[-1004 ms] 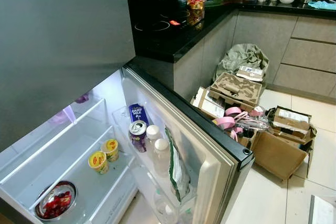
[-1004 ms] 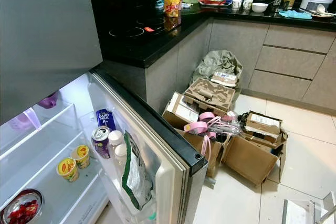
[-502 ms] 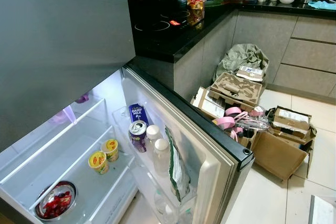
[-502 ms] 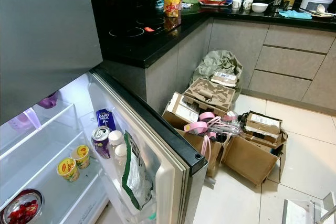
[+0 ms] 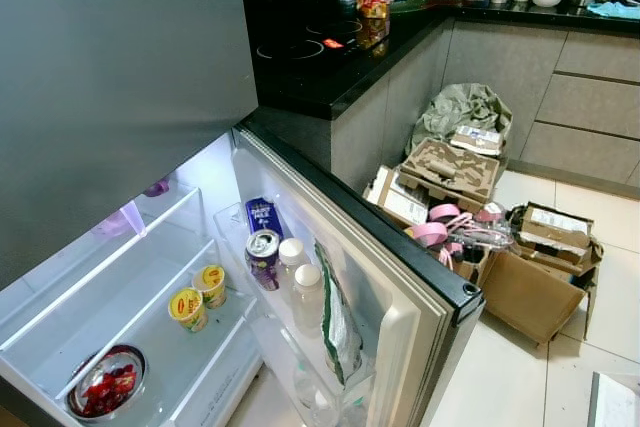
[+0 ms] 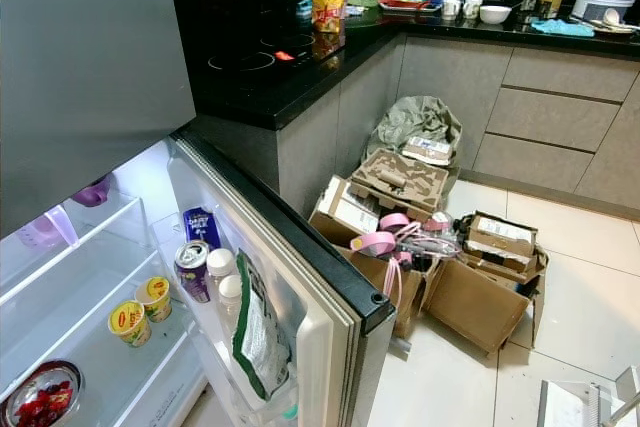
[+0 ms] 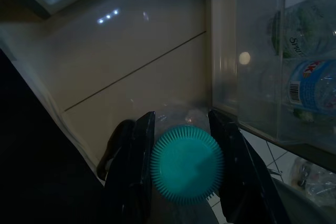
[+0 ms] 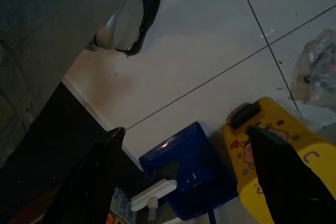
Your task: Restocking fridge
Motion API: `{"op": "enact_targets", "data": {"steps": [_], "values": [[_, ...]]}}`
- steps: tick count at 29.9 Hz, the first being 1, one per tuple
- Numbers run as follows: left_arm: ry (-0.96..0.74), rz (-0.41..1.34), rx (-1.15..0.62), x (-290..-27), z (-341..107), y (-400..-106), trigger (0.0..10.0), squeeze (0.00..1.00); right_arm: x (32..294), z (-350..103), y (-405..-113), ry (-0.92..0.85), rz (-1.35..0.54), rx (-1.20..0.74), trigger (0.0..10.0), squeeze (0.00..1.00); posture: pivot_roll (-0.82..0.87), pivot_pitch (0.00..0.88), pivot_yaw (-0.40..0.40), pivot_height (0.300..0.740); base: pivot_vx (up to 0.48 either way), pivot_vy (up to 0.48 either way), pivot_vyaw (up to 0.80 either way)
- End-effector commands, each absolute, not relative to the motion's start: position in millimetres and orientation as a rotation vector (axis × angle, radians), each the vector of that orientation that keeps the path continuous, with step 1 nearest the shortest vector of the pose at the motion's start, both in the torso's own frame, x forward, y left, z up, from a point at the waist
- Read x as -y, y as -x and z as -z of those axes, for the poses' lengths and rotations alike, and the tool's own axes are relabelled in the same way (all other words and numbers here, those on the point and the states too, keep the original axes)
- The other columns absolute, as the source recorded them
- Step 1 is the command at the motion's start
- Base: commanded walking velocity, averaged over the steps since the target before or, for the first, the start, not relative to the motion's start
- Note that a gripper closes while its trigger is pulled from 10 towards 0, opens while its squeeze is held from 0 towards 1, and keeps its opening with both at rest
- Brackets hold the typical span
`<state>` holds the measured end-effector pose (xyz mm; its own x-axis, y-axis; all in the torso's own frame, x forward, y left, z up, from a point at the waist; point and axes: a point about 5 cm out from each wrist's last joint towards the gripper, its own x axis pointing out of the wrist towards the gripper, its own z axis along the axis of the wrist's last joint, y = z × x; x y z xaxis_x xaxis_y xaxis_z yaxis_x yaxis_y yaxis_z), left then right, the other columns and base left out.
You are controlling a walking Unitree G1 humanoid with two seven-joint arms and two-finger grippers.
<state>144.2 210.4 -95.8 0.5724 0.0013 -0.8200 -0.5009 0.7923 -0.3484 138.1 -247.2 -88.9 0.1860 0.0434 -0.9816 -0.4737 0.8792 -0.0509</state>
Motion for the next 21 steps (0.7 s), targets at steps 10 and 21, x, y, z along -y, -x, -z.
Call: {"op": "enact_targets", "data": {"steps": [10, 21], "values": [[0.611, -0.304, -0.974, -200.7, 100.0, -138.1, 10.0, 0.00, 244.5, 89.8, -137.7, 0.371, -0.379, -1.336, 10.0, 0.00, -0.10, 0.000, 0.002, 0.740, 0.000, 0.000, 0.00], [0.611, -0.306, -0.980, -200.0, 100.7, -136.5, 10.0, 0.00, 244.7, 89.5, -138.3, 0.374, -0.380, -1.332, 10.0, 0.00, -0.09, 0.000, -0.003, 0.740, 0.000, 0.000, 0.00]]}}
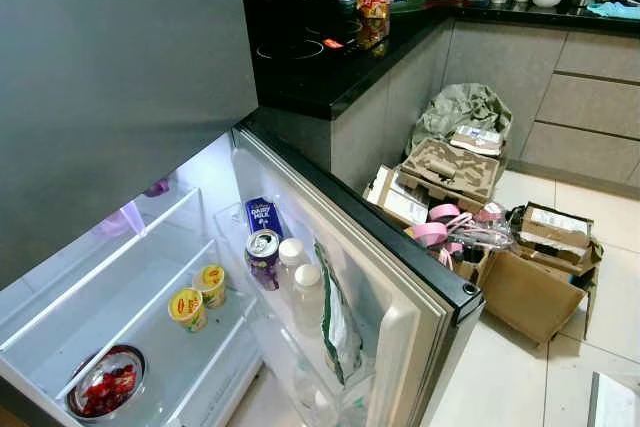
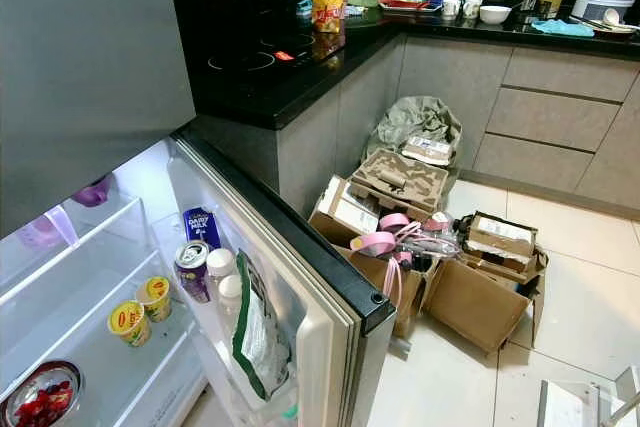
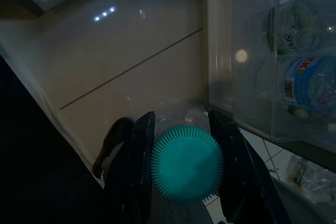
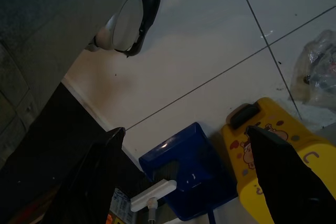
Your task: Restocking fridge
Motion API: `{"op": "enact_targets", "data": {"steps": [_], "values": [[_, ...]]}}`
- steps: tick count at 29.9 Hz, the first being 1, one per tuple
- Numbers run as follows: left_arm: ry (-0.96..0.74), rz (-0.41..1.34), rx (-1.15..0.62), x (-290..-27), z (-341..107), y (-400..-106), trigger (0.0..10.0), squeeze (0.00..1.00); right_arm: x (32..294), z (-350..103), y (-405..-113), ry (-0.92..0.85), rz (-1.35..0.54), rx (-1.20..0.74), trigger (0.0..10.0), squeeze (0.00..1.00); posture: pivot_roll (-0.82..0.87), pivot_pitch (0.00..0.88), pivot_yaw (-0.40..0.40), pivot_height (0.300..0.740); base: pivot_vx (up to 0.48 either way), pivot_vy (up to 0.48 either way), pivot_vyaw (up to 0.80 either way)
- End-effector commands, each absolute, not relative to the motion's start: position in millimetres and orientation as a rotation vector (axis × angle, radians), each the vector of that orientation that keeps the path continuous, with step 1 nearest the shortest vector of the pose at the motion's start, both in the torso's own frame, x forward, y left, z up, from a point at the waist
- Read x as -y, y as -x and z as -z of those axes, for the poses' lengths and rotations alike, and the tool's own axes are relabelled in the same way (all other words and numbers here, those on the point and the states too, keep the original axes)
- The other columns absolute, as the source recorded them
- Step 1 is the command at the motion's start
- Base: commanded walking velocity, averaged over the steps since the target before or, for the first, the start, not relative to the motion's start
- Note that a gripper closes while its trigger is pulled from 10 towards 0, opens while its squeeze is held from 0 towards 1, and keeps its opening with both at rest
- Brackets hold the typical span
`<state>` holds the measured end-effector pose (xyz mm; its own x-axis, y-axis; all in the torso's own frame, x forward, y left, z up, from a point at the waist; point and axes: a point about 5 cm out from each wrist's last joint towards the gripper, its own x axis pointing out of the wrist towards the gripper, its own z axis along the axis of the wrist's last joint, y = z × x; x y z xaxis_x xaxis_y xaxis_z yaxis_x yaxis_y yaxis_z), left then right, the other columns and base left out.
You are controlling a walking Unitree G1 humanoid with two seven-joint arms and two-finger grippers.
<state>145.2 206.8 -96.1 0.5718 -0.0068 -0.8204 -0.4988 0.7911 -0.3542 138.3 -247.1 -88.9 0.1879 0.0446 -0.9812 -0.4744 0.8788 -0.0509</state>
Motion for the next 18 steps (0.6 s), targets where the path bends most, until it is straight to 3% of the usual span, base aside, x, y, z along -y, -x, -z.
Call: {"op": "enact_targets", "data": {"steps": [1, 18], "values": [[0.611, -0.305, -0.980, -199.8, 100.8, -136.4, 10.0, 0.00, 244.7, 89.5, -138.4, 0.375, -0.380, -1.332, 10.0, 0.00, -0.09, 0.000, -0.003, 0.740, 0.000, 0.000, 0.00], [0.610, -0.306, -0.977, -200.3, 100.1, -138.2, 10.0, 0.00, 243.6, 89.5, -139.3, 0.372, -0.380, -1.324, 10.0, 0.00, -0.09, 0.000, -0.004, 0.740, 0.000, 0.000, 0.00]]}}
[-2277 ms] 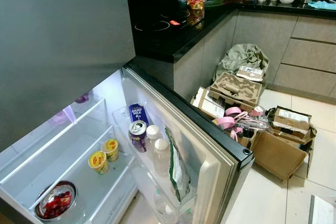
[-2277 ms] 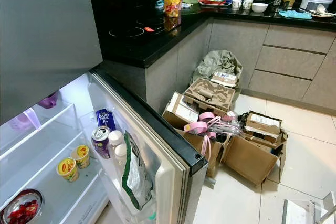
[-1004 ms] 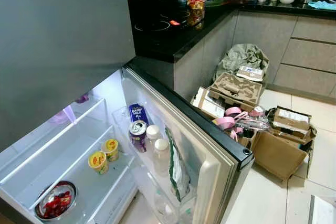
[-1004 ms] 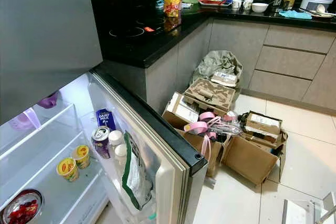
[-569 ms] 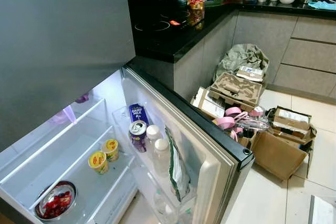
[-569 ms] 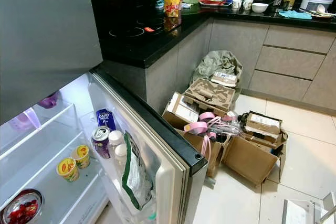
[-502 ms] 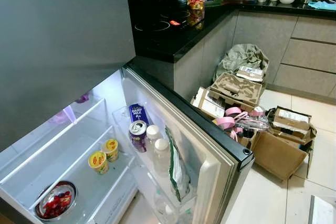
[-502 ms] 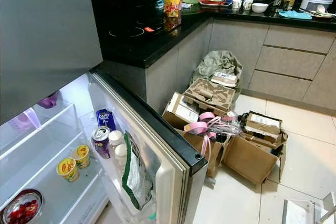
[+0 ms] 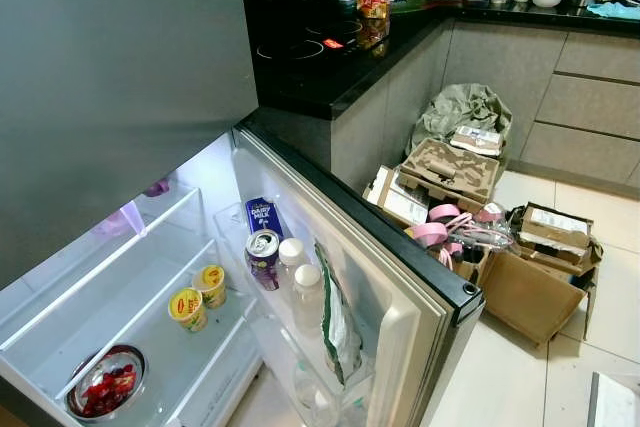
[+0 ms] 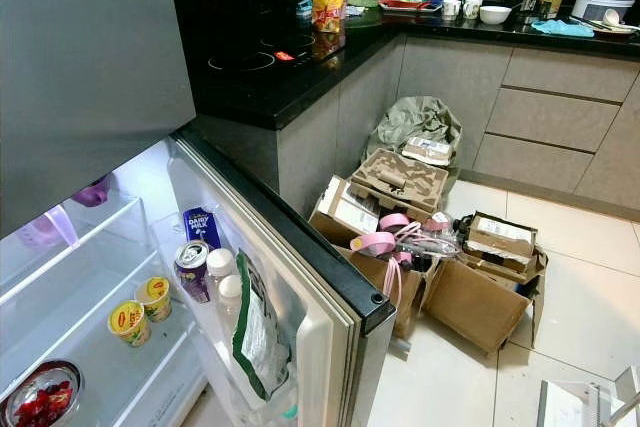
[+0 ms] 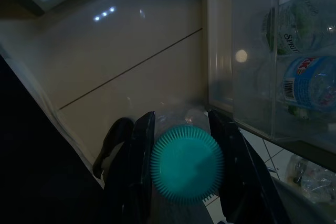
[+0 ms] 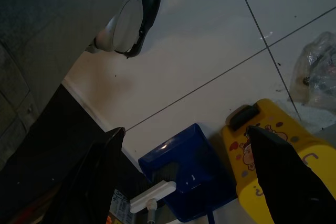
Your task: Restocking fridge
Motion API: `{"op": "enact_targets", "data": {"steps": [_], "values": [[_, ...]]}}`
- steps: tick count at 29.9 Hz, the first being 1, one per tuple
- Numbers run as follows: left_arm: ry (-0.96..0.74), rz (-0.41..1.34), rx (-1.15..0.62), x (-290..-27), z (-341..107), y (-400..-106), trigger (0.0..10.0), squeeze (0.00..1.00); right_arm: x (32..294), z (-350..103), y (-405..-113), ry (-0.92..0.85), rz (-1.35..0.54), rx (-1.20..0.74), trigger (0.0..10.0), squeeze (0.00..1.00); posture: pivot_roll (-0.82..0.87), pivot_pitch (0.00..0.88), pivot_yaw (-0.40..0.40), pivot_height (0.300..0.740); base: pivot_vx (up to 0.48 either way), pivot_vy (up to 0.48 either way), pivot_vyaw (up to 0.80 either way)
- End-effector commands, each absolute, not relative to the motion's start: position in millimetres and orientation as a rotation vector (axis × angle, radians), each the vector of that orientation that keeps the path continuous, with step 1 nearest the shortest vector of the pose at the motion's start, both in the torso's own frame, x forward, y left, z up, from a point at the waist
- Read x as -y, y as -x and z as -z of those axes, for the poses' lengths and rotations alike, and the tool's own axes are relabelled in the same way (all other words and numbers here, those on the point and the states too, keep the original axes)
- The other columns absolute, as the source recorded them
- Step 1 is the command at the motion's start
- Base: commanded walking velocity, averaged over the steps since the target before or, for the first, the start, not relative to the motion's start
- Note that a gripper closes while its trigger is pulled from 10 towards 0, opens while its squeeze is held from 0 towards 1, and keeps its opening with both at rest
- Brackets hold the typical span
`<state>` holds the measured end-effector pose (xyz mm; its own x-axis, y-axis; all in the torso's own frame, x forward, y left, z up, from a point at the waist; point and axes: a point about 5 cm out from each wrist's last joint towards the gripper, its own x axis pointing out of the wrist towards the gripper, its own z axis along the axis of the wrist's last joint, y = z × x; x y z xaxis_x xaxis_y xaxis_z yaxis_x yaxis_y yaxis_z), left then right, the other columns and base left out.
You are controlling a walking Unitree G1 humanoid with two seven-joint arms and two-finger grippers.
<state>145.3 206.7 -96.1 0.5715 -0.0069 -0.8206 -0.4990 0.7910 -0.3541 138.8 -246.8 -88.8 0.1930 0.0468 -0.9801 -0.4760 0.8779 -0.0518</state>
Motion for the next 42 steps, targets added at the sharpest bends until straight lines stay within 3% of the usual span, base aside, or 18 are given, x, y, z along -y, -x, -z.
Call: {"op": "enact_targets", "data": {"steps": [1, 42], "values": [[0.610, -0.306, -0.977, -200, 100, -138, 10.0, 0.00, 244, 89, -139, 0.372, -0.380, -1.324, 10.0, 0.00, -0.09, 0.000, -0.004, 0.740, 0.000, 0.000, 0.00], [0.613, -0.311, -0.983, -203, 101, -133, 10.0, 0.00, 243, 90, -139, 0.358, -0.384, -1.323, 10.0, 0.00, -0.10, 0.000, 0.010, 0.740, 0.000, 0.000, 0.00]]}}
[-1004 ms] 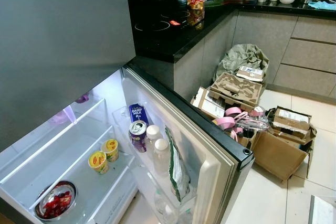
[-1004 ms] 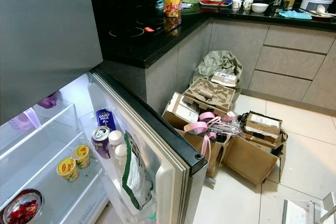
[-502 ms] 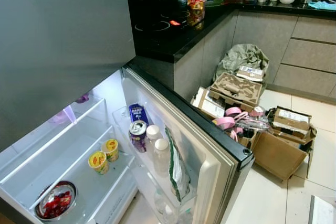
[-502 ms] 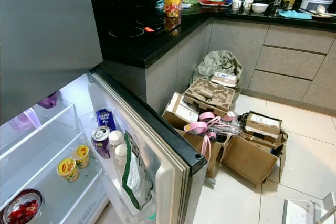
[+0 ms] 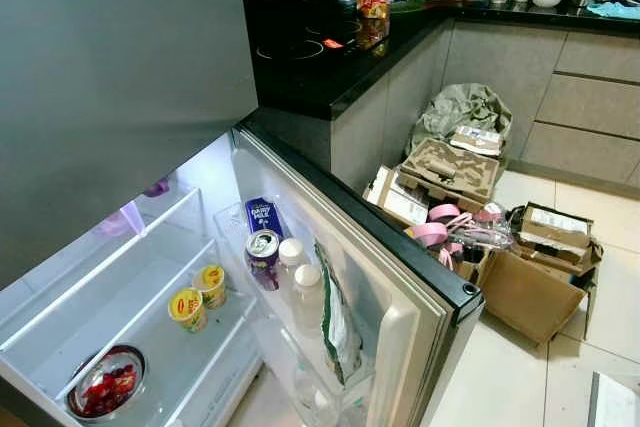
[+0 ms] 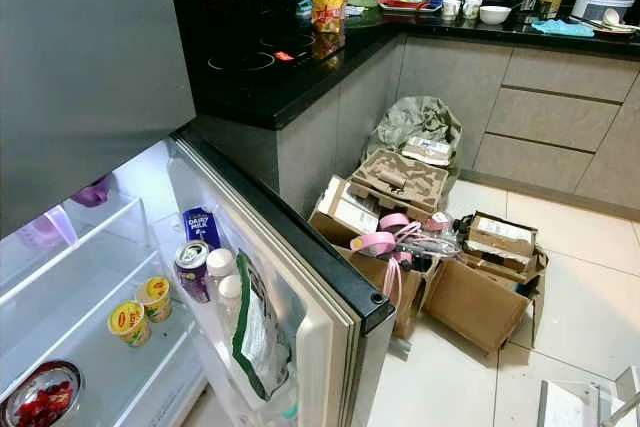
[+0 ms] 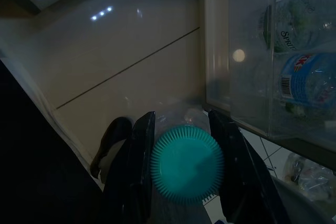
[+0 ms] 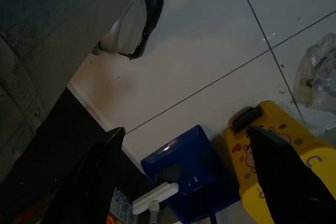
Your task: Restocking fridge
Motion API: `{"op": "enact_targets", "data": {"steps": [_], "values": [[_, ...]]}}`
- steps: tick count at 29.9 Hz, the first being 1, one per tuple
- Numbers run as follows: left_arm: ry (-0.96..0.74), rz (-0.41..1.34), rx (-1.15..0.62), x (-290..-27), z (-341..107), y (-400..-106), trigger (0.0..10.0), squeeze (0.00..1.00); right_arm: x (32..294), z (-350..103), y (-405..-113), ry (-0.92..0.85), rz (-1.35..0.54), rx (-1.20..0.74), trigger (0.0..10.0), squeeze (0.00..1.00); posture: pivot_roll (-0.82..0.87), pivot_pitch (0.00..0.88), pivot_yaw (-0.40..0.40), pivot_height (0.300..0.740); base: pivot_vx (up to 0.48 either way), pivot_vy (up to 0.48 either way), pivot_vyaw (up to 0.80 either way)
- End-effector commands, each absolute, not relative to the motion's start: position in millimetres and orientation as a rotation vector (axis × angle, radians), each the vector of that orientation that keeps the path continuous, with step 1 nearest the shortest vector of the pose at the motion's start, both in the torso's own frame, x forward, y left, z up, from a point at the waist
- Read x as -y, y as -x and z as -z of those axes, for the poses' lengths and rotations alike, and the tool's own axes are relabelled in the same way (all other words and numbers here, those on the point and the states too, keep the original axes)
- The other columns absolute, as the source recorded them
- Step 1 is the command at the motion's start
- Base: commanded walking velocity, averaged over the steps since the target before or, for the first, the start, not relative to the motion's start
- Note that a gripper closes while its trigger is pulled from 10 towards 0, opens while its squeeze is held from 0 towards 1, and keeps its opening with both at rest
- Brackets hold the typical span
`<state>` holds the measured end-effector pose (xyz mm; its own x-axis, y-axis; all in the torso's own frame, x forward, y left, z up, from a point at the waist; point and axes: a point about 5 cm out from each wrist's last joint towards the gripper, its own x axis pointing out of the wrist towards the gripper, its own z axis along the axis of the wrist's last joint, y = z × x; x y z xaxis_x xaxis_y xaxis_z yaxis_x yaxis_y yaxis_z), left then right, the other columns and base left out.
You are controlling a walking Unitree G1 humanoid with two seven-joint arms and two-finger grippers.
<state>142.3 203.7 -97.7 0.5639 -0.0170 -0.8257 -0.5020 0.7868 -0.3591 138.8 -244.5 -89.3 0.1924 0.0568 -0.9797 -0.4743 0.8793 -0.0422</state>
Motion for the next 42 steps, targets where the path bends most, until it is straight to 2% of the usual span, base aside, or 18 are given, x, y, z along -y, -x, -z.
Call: {"op": "enact_targets", "data": {"steps": [1, 42], "values": [[0.612, -0.310, -0.985, -203.2, 101.2, -133.4, 10.0, 0.00, 242.7, 89.5, -139.4, 0.357, -0.384, -1.323, 10.0, 0.00, -0.10, 0.000, 0.010, 0.740, 0.000, 0.000, 0.00], [0.621, -0.319, -0.984, -205.2, 100.9, -133.3, 10.0, 0.00, 242.8, 89.2, -139.9, 0.356, -0.387, -1.320, 10.0, 0.00, -0.09, 0.000, 0.004, 0.740, 0.000, 0.000, 0.00]]}}
